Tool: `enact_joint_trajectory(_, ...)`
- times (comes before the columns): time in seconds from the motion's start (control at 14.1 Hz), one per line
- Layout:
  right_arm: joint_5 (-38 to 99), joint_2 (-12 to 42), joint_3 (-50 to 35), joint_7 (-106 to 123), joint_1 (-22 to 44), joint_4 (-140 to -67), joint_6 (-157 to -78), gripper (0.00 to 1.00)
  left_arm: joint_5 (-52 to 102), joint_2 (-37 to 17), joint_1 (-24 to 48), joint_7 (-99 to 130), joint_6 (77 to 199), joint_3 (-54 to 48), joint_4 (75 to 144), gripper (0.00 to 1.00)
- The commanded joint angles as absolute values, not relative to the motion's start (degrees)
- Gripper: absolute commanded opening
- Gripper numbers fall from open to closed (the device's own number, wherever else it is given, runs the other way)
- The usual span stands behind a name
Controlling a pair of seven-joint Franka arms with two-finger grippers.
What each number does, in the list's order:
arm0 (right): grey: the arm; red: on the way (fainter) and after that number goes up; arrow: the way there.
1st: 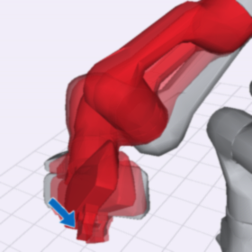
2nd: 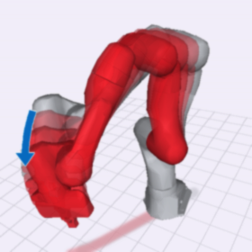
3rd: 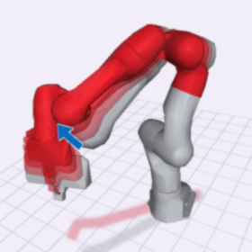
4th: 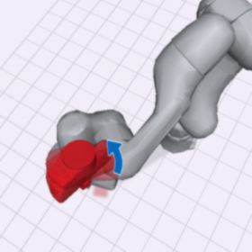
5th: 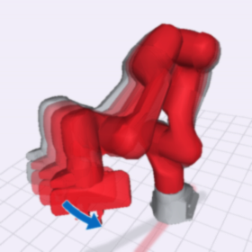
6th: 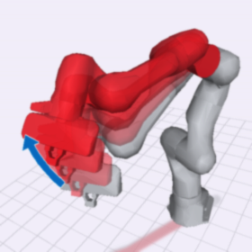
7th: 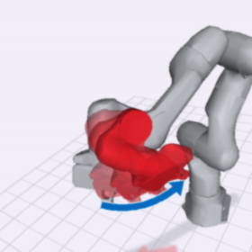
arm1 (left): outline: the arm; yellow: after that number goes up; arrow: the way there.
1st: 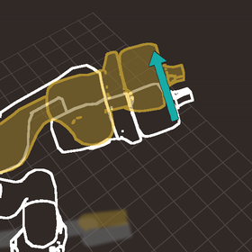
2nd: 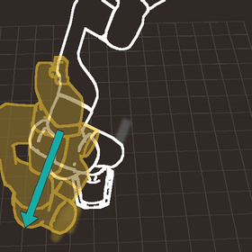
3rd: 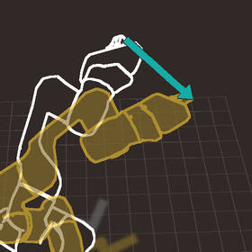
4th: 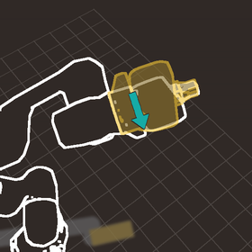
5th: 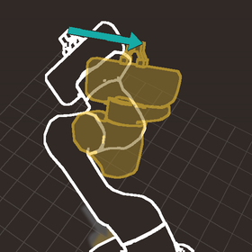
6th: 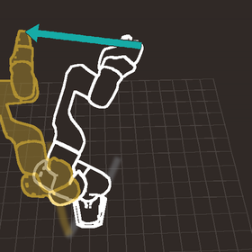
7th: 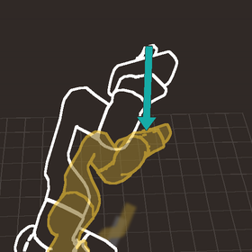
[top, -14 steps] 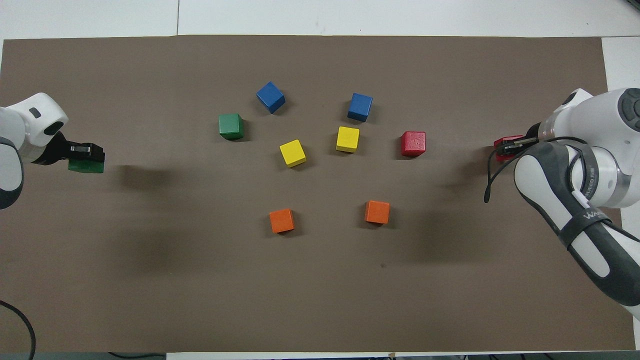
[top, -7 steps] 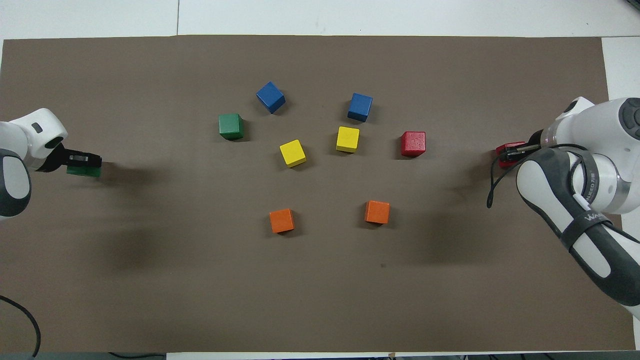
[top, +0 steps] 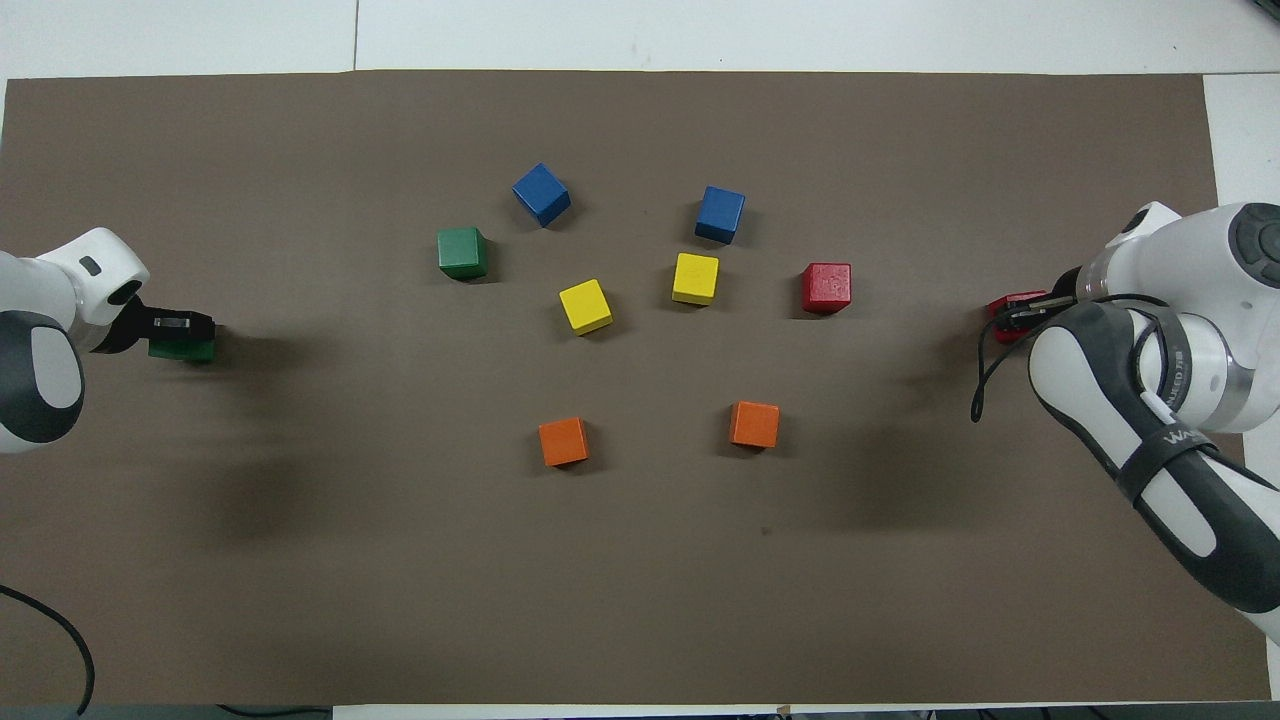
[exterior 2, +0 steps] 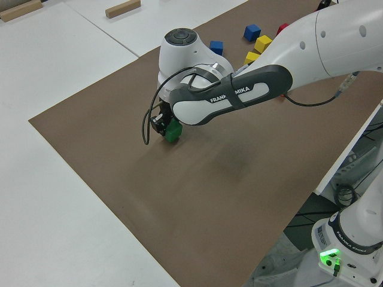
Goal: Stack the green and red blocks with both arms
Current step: 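Place the green block with the left gripper while the right gripper places red, then reach the second green with the left gripper while the right gripper reaches red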
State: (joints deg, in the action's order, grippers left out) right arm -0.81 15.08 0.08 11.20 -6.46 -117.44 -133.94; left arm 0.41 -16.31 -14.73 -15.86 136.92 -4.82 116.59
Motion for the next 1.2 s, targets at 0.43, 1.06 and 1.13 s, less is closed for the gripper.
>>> enact_joint_trajectory(0.43,-0.35,12.31,-0.62,12.39,-7.47,-117.79,-134.15,1.00,1.32,-16.17,-15.47,-15.91,139.22,-5.10,117.86,1.00)
enact_joint_trajectory(1.06,-0.79,14.41,-1.14,-13.32,7.10,-98.70,-115.57,1.00,0.88,-17.31,-6.97,-6.99,121.74,-5.19,100.04,1.00)
enact_joint_trajectory(1.13,-0.79,14.59,-1.14,-16.14,8.60,-98.79,-116.19,1.00,0.70,-18.36,-4.07,-3.29,120.86,-5.10,98.11,1.00)
